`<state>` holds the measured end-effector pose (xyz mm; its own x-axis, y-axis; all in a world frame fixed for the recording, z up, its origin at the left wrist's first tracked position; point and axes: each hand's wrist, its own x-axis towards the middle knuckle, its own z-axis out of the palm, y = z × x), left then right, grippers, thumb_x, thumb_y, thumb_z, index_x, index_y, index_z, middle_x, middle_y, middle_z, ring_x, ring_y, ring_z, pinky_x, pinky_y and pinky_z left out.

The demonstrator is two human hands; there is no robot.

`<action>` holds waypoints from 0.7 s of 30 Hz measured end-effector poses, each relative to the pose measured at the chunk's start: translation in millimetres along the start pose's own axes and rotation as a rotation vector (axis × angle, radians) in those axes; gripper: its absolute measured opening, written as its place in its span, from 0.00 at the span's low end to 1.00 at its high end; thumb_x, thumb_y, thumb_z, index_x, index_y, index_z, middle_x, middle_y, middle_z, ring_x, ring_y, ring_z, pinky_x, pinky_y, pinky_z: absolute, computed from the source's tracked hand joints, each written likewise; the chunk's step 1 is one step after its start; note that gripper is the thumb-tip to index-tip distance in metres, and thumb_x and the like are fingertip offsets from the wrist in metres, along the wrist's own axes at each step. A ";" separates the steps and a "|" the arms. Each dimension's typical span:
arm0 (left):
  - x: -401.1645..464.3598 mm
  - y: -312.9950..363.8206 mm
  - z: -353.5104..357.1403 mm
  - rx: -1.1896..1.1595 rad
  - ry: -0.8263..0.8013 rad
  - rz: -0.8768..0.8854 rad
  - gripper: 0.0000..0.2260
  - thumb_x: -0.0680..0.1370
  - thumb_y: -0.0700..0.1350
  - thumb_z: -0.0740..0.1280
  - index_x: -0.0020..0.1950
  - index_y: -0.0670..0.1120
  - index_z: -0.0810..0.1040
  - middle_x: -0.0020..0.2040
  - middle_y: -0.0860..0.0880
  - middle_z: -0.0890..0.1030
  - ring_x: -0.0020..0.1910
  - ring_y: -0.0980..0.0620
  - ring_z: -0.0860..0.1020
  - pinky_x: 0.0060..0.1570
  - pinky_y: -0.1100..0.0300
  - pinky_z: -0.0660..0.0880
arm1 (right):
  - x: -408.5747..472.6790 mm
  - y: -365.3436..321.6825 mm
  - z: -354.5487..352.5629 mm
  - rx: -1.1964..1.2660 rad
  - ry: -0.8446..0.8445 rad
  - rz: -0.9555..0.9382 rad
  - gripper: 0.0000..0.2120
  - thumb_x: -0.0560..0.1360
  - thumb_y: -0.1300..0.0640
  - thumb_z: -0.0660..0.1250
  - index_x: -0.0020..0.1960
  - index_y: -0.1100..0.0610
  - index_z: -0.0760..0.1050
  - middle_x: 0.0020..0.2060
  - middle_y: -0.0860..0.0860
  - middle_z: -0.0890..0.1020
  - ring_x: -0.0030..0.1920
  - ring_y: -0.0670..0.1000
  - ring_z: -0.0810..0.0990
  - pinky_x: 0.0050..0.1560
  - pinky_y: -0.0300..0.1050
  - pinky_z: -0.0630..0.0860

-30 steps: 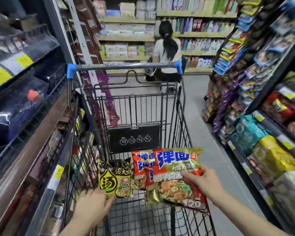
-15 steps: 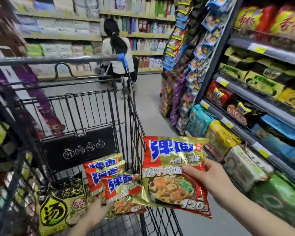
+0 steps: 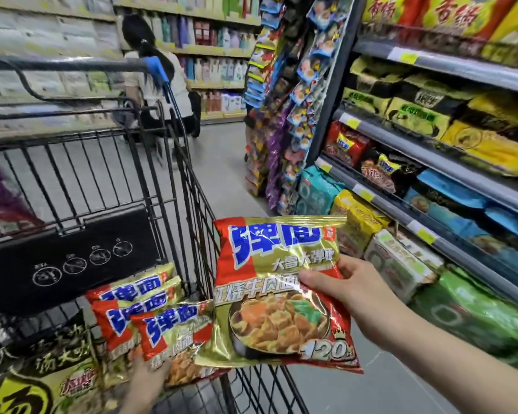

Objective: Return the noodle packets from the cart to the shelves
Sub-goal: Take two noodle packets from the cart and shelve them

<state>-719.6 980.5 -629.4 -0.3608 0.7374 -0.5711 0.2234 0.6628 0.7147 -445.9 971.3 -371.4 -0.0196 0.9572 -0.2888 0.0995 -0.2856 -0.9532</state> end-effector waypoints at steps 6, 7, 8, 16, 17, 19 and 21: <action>14.7 -8.6 6.5 -0.060 0.039 -0.023 0.33 0.68 0.33 0.73 0.70 0.35 0.64 0.68 0.34 0.69 0.67 0.35 0.67 0.70 0.43 0.57 | 4.0 4.1 -3.3 -0.023 -0.035 -0.026 0.15 0.62 0.55 0.74 0.47 0.57 0.79 0.39 0.55 0.87 0.36 0.55 0.86 0.36 0.44 0.82; 16.7 -10.1 5.7 -0.084 0.037 -0.031 0.32 0.68 0.33 0.73 0.69 0.34 0.64 0.68 0.33 0.69 0.67 0.35 0.66 0.70 0.43 0.57 | 4.3 4.8 -3.6 -0.023 -0.035 -0.032 0.16 0.61 0.55 0.74 0.47 0.57 0.80 0.39 0.55 0.87 0.37 0.55 0.86 0.37 0.44 0.83; 16.1 -11.4 4.0 -0.090 0.032 -0.033 0.31 0.68 0.34 0.73 0.69 0.34 0.66 0.67 0.33 0.70 0.67 0.35 0.67 0.69 0.44 0.58 | 4.9 5.6 -4.1 -0.020 -0.033 -0.038 0.16 0.61 0.55 0.74 0.48 0.57 0.80 0.39 0.55 0.87 0.37 0.55 0.86 0.38 0.45 0.83; -1.9 -10.5 -11.4 -0.243 0.014 -0.007 0.18 0.67 0.30 0.73 0.54 0.34 0.72 0.55 0.36 0.78 0.54 0.41 0.74 0.63 0.47 0.65 | 2.1 8.5 -6.5 -0.026 -0.022 -0.016 0.21 0.59 0.53 0.75 0.50 0.59 0.80 0.41 0.57 0.87 0.41 0.59 0.86 0.46 0.52 0.82; -8.3 -5.1 -17.2 -0.246 0.002 0.027 0.16 0.67 0.29 0.73 0.50 0.34 0.71 0.50 0.36 0.79 0.50 0.43 0.75 0.62 0.47 0.66 | 1.7 8.1 -6.5 -0.027 -0.018 -0.004 0.20 0.59 0.54 0.76 0.49 0.59 0.80 0.41 0.57 0.87 0.41 0.59 0.86 0.46 0.52 0.82; -28.9 13.6 -30.8 -0.223 -0.001 0.103 0.15 0.68 0.33 0.74 0.49 0.37 0.71 0.38 0.43 0.80 0.45 0.45 0.76 0.60 0.47 0.68 | 0.5 6.0 -7.1 -0.040 -0.006 0.033 0.17 0.62 0.56 0.76 0.49 0.59 0.80 0.40 0.57 0.87 0.40 0.59 0.86 0.46 0.53 0.82; -48.7 30.5 -49.4 -0.160 -0.001 0.166 0.18 0.67 0.41 0.76 0.51 0.40 0.72 0.36 0.48 0.80 0.42 0.47 0.79 0.55 0.49 0.72 | -1.6 -0.4 -8.6 -0.066 -0.007 0.067 0.18 0.64 0.57 0.76 0.51 0.60 0.79 0.41 0.57 0.87 0.41 0.60 0.86 0.48 0.55 0.82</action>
<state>-740.0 958.3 -559.8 -0.3297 0.8349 -0.4408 0.1327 0.5032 0.8539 -437.4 970.3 -369.8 -0.0172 0.9358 -0.3521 0.1656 -0.3446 -0.9240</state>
